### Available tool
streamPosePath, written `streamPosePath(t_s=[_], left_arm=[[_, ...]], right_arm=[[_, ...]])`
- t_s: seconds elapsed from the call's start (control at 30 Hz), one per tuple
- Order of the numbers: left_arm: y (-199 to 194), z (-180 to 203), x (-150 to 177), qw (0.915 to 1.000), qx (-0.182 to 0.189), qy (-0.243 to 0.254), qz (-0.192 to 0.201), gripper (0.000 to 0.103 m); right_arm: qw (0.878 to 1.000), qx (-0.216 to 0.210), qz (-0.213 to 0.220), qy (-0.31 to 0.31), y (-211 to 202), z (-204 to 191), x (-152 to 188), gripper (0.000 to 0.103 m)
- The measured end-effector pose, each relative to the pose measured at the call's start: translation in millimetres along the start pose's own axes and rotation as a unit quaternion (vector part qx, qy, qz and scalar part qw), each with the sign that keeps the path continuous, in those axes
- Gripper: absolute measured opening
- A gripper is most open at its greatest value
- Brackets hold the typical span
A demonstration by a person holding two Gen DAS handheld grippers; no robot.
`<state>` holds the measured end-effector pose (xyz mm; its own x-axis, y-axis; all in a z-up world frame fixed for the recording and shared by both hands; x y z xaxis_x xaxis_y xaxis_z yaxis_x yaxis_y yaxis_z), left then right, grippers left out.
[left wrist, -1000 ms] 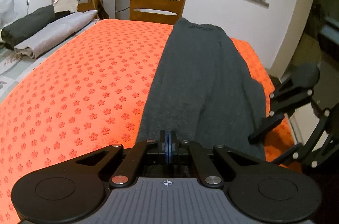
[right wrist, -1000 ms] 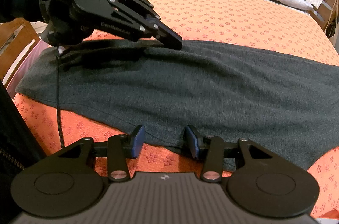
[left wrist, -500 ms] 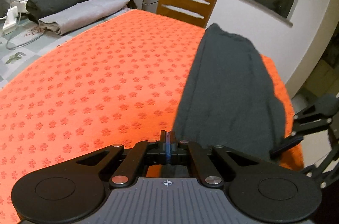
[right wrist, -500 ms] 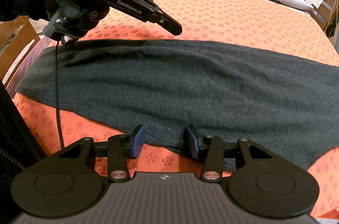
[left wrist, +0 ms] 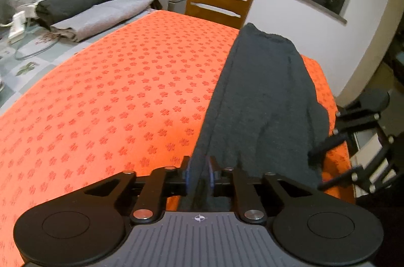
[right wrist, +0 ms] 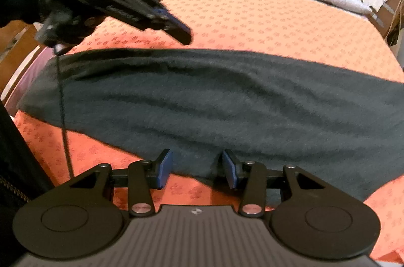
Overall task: Fold clothes
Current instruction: 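Grasp the dark grey pants end with the right tool while the left tool opens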
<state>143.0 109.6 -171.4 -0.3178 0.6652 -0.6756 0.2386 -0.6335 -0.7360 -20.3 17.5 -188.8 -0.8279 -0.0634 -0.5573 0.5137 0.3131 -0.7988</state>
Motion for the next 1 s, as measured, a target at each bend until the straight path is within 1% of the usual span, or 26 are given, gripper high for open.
streamPosePath(t_s=[0.13, 0.27, 0.3, 0.37, 0.43, 0.5, 0.6, 0.67, 0.73, 0.83, 0.87, 0.9, 0.97, 1.0], left_arm=[[-22, 1, 8, 0.9986, -0.041, -0.031, 0.010, 0.019], [-45, 12, 14, 0.9933, -0.091, -0.065, 0.028, 0.024], [-50, 16, 15, 0.9912, -0.104, -0.075, 0.032, 0.026], [-58, 23, 18, 0.9845, -0.132, -0.111, 0.032, 0.026], [-65, 30, 24, 0.9737, -0.165, -0.155, 0.027, 0.026], [-71, 37, 32, 0.9589, -0.200, -0.200, 0.025, 0.027], [-76, 53, 48, 0.9303, -0.250, -0.268, 0.014, 0.027], [-77, 65, 58, 0.9124, -0.275, -0.303, 0.006, 0.027], [-75, 76, 69, 0.8918, -0.299, -0.340, -0.002, 0.027], [-72, 92, 84, 0.8583, -0.331, -0.392, -0.012, 0.027], [-71, 96, 88, 0.8490, -0.340, -0.404, -0.013, 0.027], [-70, 100, 91, 0.8393, -0.349, -0.417, -0.013, 0.027], [-68, 106, 95, 0.8236, -0.360, -0.438, -0.011, 0.027], [-66, 108, 96, 0.8179, -0.365, -0.445, -0.010, 0.027]], right_arm=[[0.999, -0.016, 0.018, -0.022, -18, 5, -23, 0.050], [0.996, -0.045, 0.025, -0.076, -27, 15, -56, 0.050], [0.994, -0.057, 0.023, -0.092, -26, 18, -63, 0.050], [0.988, -0.084, 0.015, -0.130, -20, 22, -77, 0.050], [0.979, -0.115, 0.006, -0.169, -13, 24, -87, 0.048], [0.967, -0.151, -0.005, -0.206, -3, 25, -97, 0.042], [0.946, -0.204, -0.021, -0.250, 12, 25, -112, 0.035], [0.930, -0.234, -0.030, -0.282, 22, 22, -119, 0.031], [0.913, -0.259, -0.041, -0.312, 32, 18, -125, 0.028], [0.884, -0.295, -0.057, -0.359, 49, 9, -130, 0.026], [0.874, -0.306, -0.062, -0.374, 54, 4, -131, 0.024], [0.863, -0.317, -0.068, -0.387, 58, -1, -130, 0.018], [0.840, -0.338, -0.081, -0.416, 66, -11, -130, 0.012], [0.830, -0.345, -0.085, -0.429, 70, -16, -131, 0.012]])
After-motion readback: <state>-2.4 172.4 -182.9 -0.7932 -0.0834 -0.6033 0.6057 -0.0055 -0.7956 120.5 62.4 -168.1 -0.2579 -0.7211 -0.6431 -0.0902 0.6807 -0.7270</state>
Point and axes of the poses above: each gripper's, at about its wrist camera, not at the fingertips, and y roughly the way its jaws point, z to its right, x to its underside, the point moved 7 cm from there along y, roughly the way its jaws point, and after that the axes turned 9 degrees about -x, right-handed, at the moved point
